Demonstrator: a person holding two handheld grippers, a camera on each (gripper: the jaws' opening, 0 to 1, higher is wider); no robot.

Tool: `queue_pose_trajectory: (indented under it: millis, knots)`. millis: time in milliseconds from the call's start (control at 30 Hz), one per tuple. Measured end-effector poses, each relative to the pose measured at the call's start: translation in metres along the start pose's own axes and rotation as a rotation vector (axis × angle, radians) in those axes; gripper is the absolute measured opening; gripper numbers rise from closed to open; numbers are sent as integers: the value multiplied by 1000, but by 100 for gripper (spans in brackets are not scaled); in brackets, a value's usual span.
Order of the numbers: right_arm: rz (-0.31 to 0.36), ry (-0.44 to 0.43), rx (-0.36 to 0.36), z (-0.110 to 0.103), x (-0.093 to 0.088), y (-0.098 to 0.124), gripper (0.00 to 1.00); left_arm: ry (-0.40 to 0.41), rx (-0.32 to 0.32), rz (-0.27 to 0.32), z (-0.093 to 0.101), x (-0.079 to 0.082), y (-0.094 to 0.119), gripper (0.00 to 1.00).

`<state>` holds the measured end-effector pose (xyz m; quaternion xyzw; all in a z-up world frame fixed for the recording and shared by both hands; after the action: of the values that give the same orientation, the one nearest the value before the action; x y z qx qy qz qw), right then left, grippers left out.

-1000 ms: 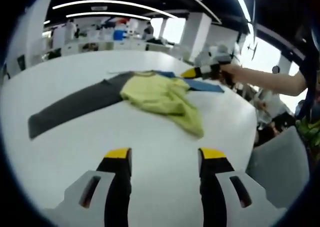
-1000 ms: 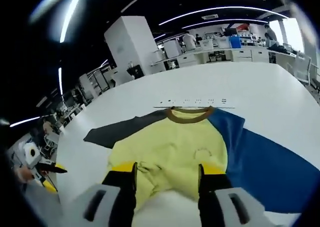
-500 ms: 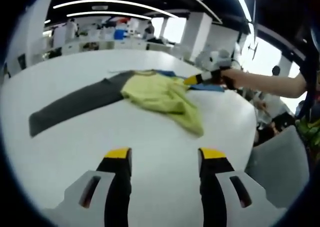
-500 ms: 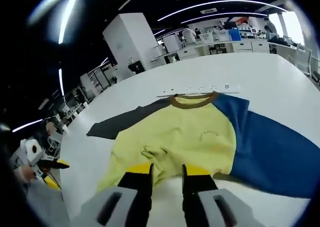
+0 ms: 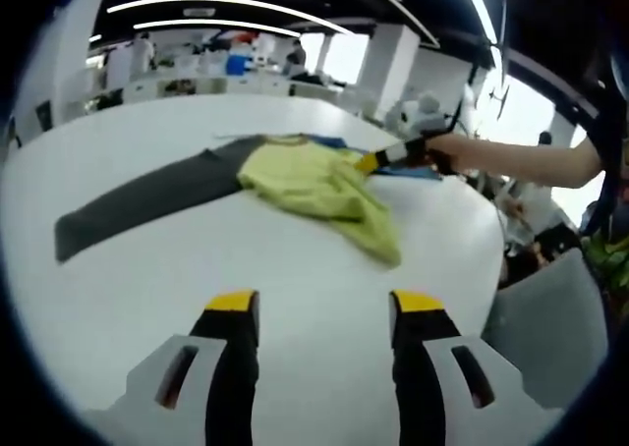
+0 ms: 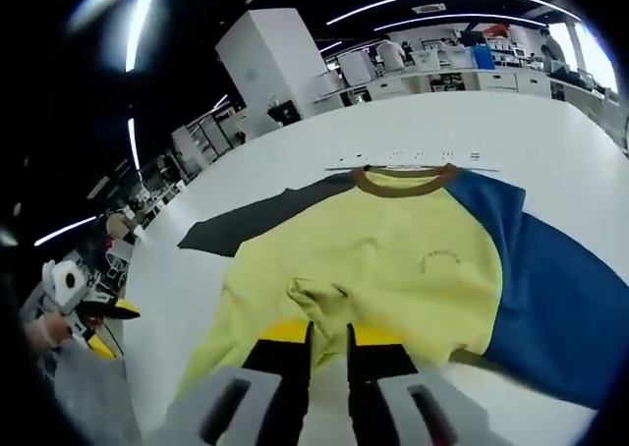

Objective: Fold the garment on the visible template until the final outline fits inside the template.

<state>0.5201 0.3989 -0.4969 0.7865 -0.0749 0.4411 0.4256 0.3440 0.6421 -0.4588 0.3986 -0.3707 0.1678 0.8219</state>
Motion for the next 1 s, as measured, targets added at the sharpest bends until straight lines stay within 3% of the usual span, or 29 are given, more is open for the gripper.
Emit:
queue_pose_trajectory:
  millis: [200,433,833,1000]
  knots:
    - [-11,7,2,-1,-2,-5,0,6,7,1,-3,-1,2,49]
    - [-9,8,-1,-1,0,-2,0,12,15,3,-4,-3,2,49]
    - [28,-21,-34,5,-4,43,0,5,7,8,1,-3,-1,49]
    - [39,-37,-51,6,-15,70,0,-5,-4,10,6,-3,-3,49]
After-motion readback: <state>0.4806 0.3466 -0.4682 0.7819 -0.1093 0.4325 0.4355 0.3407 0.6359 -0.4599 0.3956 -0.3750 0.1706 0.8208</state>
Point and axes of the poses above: the point that each gripper's makers call its tool centre point, and the gripper's own axes: y roughly backward along the fingers, z roughly to its right, x roughly out of its top, the point moved 3 cm from there along y, roughly backward along the fingers, and after that the axes turned 11 degrees about y, right-handed, at the moved point
